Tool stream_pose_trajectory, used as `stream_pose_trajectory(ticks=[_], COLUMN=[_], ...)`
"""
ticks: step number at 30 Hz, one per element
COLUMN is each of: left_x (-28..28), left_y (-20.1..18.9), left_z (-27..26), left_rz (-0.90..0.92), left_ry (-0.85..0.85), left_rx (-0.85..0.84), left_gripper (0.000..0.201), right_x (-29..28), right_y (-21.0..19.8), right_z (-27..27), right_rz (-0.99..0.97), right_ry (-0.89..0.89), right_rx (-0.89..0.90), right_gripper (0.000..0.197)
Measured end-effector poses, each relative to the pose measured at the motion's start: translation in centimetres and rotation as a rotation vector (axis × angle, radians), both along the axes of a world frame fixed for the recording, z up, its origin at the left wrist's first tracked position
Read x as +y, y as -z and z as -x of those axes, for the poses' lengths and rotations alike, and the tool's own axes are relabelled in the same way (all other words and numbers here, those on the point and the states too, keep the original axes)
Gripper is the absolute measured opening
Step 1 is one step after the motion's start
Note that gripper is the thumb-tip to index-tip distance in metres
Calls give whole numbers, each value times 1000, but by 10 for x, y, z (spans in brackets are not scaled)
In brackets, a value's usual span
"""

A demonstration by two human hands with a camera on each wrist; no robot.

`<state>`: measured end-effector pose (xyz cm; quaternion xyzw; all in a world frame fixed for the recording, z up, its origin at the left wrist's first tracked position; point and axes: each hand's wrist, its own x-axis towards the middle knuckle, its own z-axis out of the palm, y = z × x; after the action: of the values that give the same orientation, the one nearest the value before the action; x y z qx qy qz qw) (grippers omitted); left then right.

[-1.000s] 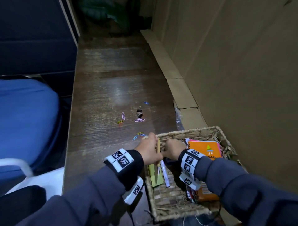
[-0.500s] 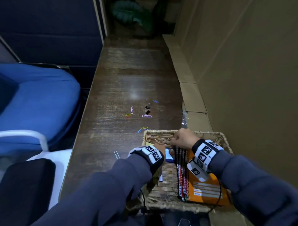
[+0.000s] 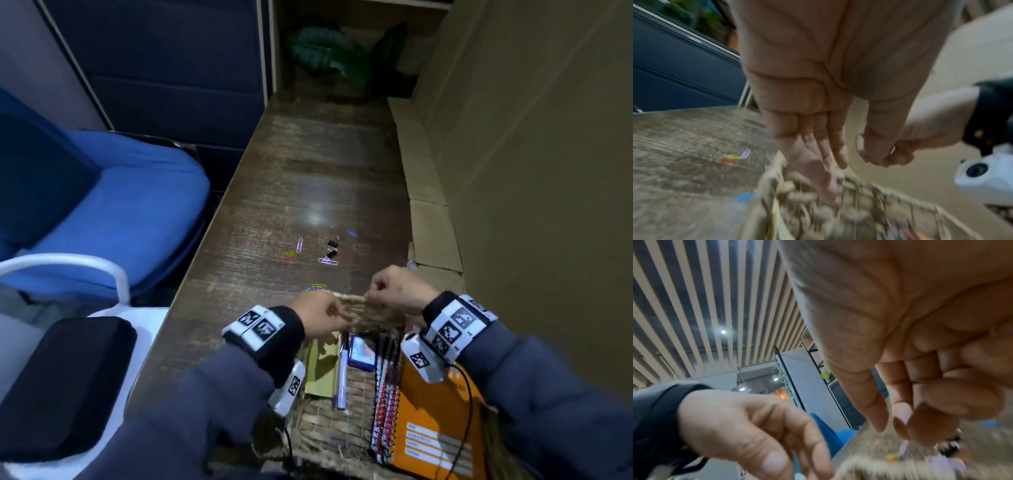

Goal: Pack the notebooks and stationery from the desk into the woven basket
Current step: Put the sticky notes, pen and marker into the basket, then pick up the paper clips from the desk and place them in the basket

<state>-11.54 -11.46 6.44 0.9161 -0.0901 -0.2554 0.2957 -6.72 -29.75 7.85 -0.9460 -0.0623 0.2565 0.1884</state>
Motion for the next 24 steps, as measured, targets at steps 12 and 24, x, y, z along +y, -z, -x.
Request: stream_pose_trajectory(ticks=[12, 24], left_x=[89, 76], left_y=[42, 86], left_z=[-78, -165], left_rz=[104, 36], left_ry=[-287, -126], left_rx=[-193, -160], left_gripper=[23, 21], right_x=[67, 94], right_y=[47, 110], right_z=[-179, -229], right_rz=[184, 194], right_ry=[155, 363], right_rx=[-83, 88], right_gripper=[27, 40])
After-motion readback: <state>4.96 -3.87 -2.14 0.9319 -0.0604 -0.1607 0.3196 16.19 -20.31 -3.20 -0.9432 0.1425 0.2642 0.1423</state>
